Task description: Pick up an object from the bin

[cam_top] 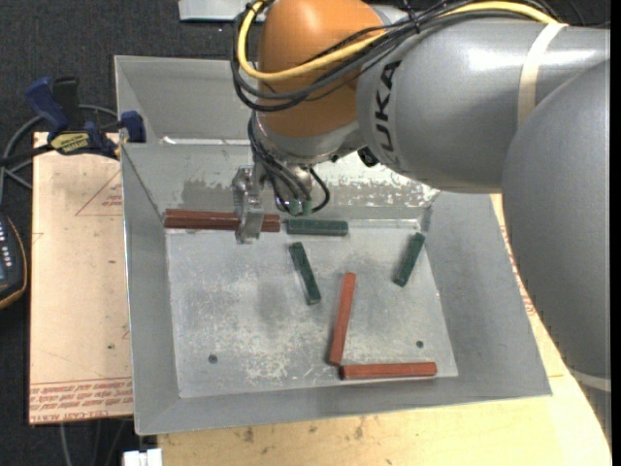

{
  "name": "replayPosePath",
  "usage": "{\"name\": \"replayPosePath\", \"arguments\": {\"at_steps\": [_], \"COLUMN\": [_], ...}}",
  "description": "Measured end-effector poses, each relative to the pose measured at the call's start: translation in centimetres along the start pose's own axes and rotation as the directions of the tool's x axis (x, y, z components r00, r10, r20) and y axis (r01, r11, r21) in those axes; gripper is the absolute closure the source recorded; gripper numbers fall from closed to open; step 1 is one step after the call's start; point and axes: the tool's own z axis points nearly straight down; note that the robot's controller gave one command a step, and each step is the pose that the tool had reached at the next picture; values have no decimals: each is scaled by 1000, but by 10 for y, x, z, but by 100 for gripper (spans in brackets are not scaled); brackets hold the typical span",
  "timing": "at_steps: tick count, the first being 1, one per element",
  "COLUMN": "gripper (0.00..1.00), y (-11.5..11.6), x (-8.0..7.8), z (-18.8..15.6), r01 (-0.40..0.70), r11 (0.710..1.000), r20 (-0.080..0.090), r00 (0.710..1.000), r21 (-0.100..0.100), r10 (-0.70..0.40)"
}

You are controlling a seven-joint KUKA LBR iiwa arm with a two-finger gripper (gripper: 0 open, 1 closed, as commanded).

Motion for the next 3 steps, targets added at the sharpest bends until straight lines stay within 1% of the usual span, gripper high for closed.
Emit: {"name": "replayPosePath", "arguments": {"at_steps": [1, 2, 3], "gripper": [0, 0, 0], "y": [-1, -26, -63], "x": [2, -13, -30], "z": [5, 127, 170], "r01": [-1, 175, 128], "r11": [1000, 985, 992], "r20": [-9, -17, -13], "r00": [1000, 984, 992], "r21": [3, 2, 3], "r10": [1, -175, -128]}}
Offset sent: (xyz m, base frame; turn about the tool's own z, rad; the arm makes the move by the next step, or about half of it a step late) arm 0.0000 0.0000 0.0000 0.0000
